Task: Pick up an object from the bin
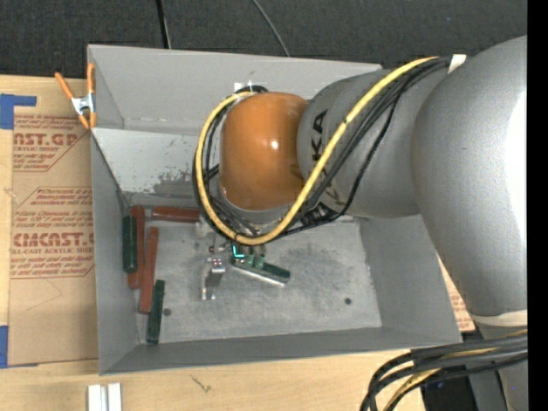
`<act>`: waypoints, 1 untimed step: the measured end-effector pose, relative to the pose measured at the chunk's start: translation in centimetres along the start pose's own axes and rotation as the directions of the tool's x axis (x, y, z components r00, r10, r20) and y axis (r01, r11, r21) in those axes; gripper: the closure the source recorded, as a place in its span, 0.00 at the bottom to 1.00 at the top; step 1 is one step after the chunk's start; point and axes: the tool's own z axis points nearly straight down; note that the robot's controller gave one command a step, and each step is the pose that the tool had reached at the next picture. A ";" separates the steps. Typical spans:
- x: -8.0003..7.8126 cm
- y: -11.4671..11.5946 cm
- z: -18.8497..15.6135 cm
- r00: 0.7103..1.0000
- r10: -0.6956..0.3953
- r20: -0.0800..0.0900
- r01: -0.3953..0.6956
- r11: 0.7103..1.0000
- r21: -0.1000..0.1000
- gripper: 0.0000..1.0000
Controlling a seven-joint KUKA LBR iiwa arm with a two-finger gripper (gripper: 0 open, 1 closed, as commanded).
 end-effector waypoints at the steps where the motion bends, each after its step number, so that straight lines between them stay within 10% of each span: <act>1: -0.2 -0.1 -0.4 1.000 0.001 0.007 -0.001 1.000 -0.001 0.00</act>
Offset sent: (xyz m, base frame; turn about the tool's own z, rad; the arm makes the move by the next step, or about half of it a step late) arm 0.0237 -0.0526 -0.0503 -0.0579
